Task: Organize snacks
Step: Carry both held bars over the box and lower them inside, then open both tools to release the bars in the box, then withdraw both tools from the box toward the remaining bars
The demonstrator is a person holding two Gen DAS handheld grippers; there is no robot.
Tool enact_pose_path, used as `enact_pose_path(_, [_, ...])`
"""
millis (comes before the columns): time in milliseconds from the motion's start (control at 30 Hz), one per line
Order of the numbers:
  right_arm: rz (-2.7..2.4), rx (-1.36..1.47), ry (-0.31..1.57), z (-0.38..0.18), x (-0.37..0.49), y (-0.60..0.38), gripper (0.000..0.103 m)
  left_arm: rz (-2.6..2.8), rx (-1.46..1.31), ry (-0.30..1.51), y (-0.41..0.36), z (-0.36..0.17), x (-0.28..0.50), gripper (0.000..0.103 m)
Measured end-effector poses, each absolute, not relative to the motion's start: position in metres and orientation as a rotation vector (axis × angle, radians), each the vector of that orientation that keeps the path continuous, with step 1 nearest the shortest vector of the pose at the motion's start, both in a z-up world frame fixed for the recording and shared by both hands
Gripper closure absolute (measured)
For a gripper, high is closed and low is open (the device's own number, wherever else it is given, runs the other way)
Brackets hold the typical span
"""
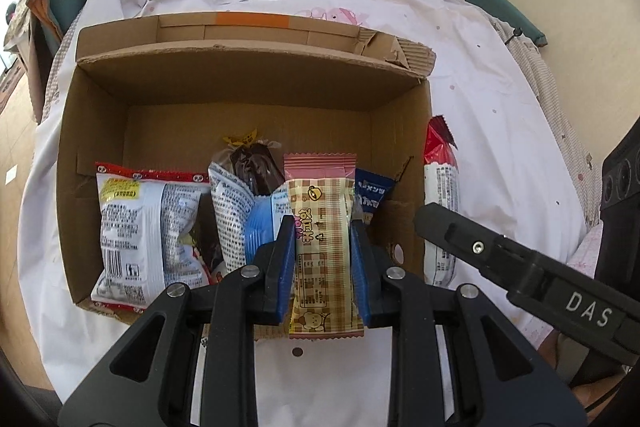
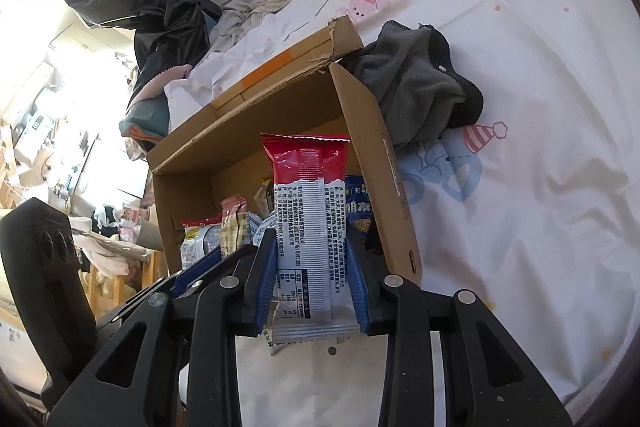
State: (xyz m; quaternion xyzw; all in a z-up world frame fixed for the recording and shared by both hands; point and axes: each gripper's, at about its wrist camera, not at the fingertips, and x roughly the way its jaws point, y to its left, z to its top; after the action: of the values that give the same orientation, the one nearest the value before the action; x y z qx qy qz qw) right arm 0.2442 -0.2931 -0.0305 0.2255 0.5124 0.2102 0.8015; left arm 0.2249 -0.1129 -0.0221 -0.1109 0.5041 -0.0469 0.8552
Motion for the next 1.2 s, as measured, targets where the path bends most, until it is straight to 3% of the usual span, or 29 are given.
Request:
enact_pose_path(233, [0.474, 0.498, 1.117, -0.034, 0.247, -0.288, 0.067, -0.123, -0.233, 1.075, -0.115, -0.027, 0.23, 0.081])
enact_pose_path(367, [0.44, 0.487, 1.107, -0.032, 0.245, -0.288, 0.043, -0.125, -0.239, 1.073, -0.114, -0.028, 0.23, 0.073])
enact_pose_path(433, [0.438, 0.513, 1.096, -0.032, 0.246, -0.292, 0.038, -0.101, -0.233, 1.071, -0.111, -0.028, 0.229, 0.052])
enact_pose_path(467, [0.441, 0.526, 1.092, -0.031, 0.246, -0.294, 0.031, -0.095, -0.235, 1.073, -0.11, -0.028, 0.229, 0.044])
enact_pose_path(500, [0.446, 0.542, 1.09, -0.031, 0.246, -0.296, 0.028, -0.095, -0.243, 1.067, -0.108, -0.027, 0.228, 0.03])
enact_pose_path(533, [0.45, 0.55, 1.086, -0.031, 0.246, -0.296, 0.026, -0.091, -0.244, 1.056, -0.106, -0.025, 0.226, 0.026])
enact_pose_path(1200, [0.447, 0.53, 1.077, -0.025, 0.225, -0.295, 0.024, -0.03, -0.182, 1.009, -0.084, -0.001, 0.197, 0.025])
